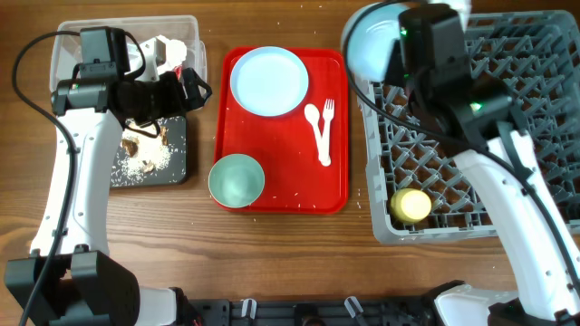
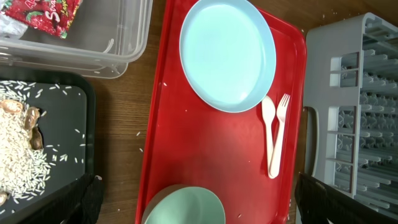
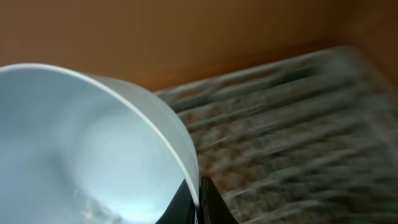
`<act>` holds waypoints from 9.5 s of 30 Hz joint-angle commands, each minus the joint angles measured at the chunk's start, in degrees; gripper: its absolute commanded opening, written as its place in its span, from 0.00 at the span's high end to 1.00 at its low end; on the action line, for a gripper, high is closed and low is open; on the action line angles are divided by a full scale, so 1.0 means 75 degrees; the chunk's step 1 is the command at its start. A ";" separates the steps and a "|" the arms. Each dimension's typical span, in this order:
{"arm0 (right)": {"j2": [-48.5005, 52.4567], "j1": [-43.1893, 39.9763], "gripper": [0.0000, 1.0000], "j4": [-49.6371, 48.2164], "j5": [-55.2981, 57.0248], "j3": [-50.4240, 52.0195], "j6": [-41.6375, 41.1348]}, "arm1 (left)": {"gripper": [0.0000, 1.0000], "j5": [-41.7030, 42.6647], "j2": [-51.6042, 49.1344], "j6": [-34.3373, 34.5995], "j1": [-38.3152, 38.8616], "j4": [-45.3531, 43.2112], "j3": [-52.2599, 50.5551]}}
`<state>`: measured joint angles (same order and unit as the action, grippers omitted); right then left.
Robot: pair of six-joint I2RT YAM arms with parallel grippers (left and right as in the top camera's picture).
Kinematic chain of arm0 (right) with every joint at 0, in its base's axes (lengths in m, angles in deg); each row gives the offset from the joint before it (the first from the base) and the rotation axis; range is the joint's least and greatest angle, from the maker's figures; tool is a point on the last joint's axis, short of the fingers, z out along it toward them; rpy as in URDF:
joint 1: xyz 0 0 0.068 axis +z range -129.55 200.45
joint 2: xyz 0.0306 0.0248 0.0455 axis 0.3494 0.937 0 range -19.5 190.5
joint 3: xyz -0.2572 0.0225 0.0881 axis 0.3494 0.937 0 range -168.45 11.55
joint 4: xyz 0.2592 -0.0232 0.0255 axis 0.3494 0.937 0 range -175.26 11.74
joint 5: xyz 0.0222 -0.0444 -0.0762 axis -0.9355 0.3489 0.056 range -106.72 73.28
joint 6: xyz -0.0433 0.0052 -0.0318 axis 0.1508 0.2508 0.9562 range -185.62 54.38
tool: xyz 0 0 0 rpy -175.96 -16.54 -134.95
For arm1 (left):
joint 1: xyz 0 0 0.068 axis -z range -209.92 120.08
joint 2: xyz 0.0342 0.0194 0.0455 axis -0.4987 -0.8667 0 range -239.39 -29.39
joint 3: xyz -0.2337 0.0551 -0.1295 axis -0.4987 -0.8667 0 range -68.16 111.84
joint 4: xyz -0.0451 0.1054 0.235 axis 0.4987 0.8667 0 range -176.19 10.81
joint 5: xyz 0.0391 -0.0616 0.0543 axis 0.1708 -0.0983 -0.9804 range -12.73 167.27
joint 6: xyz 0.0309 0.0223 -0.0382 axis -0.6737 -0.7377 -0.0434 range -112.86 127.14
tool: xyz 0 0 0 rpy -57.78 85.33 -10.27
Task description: Sort waste into correct bins and load items into the dishwasher rack
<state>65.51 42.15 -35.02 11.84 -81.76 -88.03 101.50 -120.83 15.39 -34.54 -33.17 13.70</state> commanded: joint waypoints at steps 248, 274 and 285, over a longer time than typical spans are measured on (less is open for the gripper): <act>0.3369 0.1035 0.00 -0.0032 -0.5907 -0.1626 0.2363 | 0.00 -0.0044 0.0061 -0.0015 -0.0020 0.0000 0.0050; 0.5298 0.1026 0.47 -0.3614 -0.3483 0.0723 -0.3698 | 0.00 -0.0044 0.0061 -0.0015 -0.0020 0.0000 0.0050; 0.5837 0.1032 0.91 -0.3547 -0.4176 0.0723 -0.3649 | 0.00 -0.0044 0.0061 -0.0015 -0.0020 0.0000 0.0050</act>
<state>106.97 49.97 -62.94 -16.25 -76.83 -115.66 101.11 -120.83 15.39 -34.54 -33.04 13.70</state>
